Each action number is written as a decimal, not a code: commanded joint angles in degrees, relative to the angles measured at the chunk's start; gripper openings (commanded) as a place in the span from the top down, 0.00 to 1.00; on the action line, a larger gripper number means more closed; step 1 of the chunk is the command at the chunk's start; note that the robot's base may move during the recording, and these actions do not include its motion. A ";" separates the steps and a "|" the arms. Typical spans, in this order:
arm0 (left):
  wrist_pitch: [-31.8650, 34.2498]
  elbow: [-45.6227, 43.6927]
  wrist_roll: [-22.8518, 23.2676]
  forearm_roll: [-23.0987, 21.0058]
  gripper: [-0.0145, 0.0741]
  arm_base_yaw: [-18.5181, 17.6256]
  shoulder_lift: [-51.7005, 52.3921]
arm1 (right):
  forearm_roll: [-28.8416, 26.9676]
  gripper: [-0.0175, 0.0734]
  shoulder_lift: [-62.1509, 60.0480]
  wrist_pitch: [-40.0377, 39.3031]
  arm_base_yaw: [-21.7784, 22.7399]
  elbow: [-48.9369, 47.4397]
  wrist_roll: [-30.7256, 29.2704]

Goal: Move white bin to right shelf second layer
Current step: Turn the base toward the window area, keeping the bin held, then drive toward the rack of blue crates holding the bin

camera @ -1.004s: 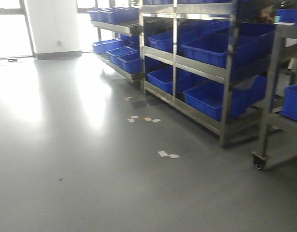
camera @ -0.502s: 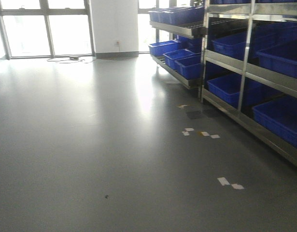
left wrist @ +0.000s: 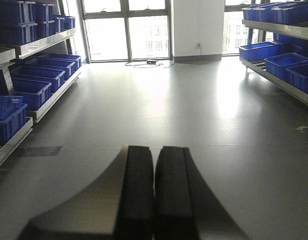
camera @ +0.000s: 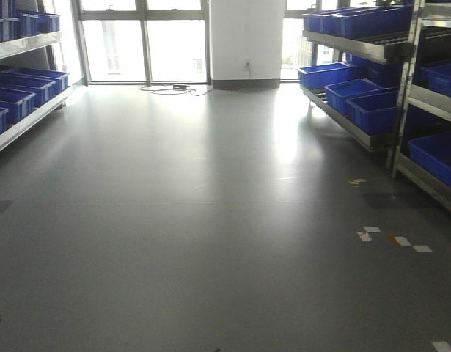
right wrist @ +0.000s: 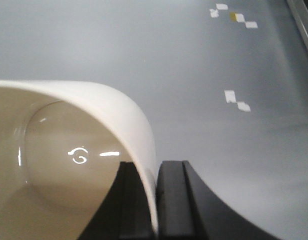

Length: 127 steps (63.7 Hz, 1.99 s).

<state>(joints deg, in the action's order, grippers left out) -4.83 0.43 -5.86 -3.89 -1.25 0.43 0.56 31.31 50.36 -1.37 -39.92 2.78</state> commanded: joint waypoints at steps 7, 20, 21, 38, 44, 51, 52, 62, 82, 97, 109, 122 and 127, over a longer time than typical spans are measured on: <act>4.83 2.11 0.15 -0.35 0.74 0.01 0.91 | -0.03 0.75 0.03 -4.95 0.29 -1.60 -0.20; 4.83 2.11 0.15 -0.35 0.74 0.01 0.91 | -0.03 0.75 0.03 -4.95 0.29 -1.60 -0.20; 4.83 2.11 0.15 -0.35 0.74 0.01 0.91 | -0.03 0.75 0.03 -4.95 0.29 -1.60 -0.20; 4.83 2.11 0.15 -0.35 0.74 0.01 0.91 | -0.03 0.75 0.03 -4.95 0.29 -1.60 -0.20; 4.83 2.11 0.15 -0.35 0.74 0.01 0.91 | -0.03 0.75 0.03 -4.95 0.29 -1.60 -0.20; 4.83 2.11 0.15 -0.35 0.74 0.01 0.91 | -0.03 0.75 0.03 -4.95 0.29 -1.60 -0.20; 4.83 2.11 0.15 -0.35 0.74 0.01 0.91 | -0.03 0.75 0.03 -4.95 0.29 -1.60 -0.20; 4.83 2.11 0.15 -0.35 0.74 0.01 0.91 | -0.03 0.75 0.03 -4.95 0.29 -1.60 -0.20; 4.83 2.11 0.15 -0.35 0.74 0.01 0.91 | -0.03 0.75 0.03 -4.95 0.29 -1.60 -0.20; 4.83 2.11 0.15 -0.35 0.74 0.01 0.91 | -0.03 0.75 0.03 -4.95 0.29 -1.60 -0.20; 4.83 2.11 0.15 -0.35 0.74 0.01 0.91 | -0.03 0.75 0.03 -4.89 0.29 -1.60 -0.20; 4.83 2.11 0.15 -0.35 0.74 0.01 0.91 | -0.03 0.75 0.03 -4.95 0.29 -1.60 -0.20; 4.83 2.11 0.15 -0.35 0.74 0.01 0.91 | -0.03 0.75 0.03 -4.95 0.29 -1.60 -0.20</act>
<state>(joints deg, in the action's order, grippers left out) -4.83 0.43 -5.86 -3.89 -1.25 0.43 0.46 31.31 50.36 -1.37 -39.92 2.78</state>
